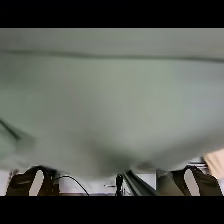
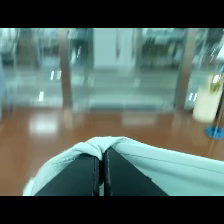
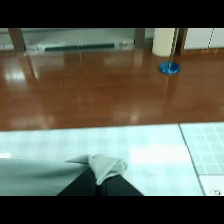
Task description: Fold the shirts.
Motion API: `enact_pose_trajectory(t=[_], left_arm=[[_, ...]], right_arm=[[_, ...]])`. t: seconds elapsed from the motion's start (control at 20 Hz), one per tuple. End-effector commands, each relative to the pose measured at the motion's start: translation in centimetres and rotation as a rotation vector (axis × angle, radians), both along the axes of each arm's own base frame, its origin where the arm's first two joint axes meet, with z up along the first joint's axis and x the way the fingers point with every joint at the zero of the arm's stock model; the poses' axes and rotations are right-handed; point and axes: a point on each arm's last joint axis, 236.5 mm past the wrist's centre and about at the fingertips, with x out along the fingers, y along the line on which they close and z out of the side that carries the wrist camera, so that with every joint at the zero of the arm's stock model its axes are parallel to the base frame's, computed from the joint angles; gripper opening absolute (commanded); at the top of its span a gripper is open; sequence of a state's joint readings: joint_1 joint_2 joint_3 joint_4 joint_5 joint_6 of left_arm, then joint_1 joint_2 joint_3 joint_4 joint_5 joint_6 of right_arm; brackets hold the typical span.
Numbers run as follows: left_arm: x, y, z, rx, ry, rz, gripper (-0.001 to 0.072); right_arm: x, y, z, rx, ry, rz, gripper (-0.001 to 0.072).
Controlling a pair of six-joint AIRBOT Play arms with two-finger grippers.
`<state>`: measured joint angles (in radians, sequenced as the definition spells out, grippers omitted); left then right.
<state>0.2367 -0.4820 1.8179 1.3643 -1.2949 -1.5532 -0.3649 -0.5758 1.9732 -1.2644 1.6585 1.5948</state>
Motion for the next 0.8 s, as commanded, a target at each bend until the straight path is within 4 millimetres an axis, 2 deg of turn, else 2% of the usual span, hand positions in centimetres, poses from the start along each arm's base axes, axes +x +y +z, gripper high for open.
enact_pose_trajectory(t=[0.0, 0.15, 0.25, 0.35, 0.45, 0.6, 0.75], left_arm=[[3.9, 0.0, -5.9, -0.066, 0.179, -0.039, 0.0019], [10.4, -2.0, -16.1, -0.183, 0.453, -0.188, 0.0019], [14.7, -1.9, -22.4, -0.257, 0.575, -0.22, 0.0018], [18.8, -1.3, -27.5, -0.309, 0.655, -0.21, 0.0018], [22.9, -1.6, -31.1, -0.336, 0.709, -0.215, 0.0019], [29.7, -3.4, -34.8, -0.348, 0.732, -0.235, 0.0019], [35.8, -5.5, -38.6, -0.357, 0.776, -0.251, 0.0018]], right_arm=[[1.8, -0.3, -3.9, 0.043, 0.13, 0.019, 0.0018], [6.2, -0.7, -9.3, 0.114, 0.265, 0.073, 0.0018], [10.0, -1.1, -13.8, 0.174, 0.346, 0.108, 0.0018], [14.0, -1.7, -19.0, 0.24, 0.443, 0.144, 0.0017], [18.1, -3.1, -24.3, 0.29, 0.534, 0.147, 0.0017], [23.9, -5.3, -30.4, 0.35, 0.644, 0.138, 0.0018], [30.0, -6.1, -34.7, 0.466, 0.68, 0.149, 0.0017]])
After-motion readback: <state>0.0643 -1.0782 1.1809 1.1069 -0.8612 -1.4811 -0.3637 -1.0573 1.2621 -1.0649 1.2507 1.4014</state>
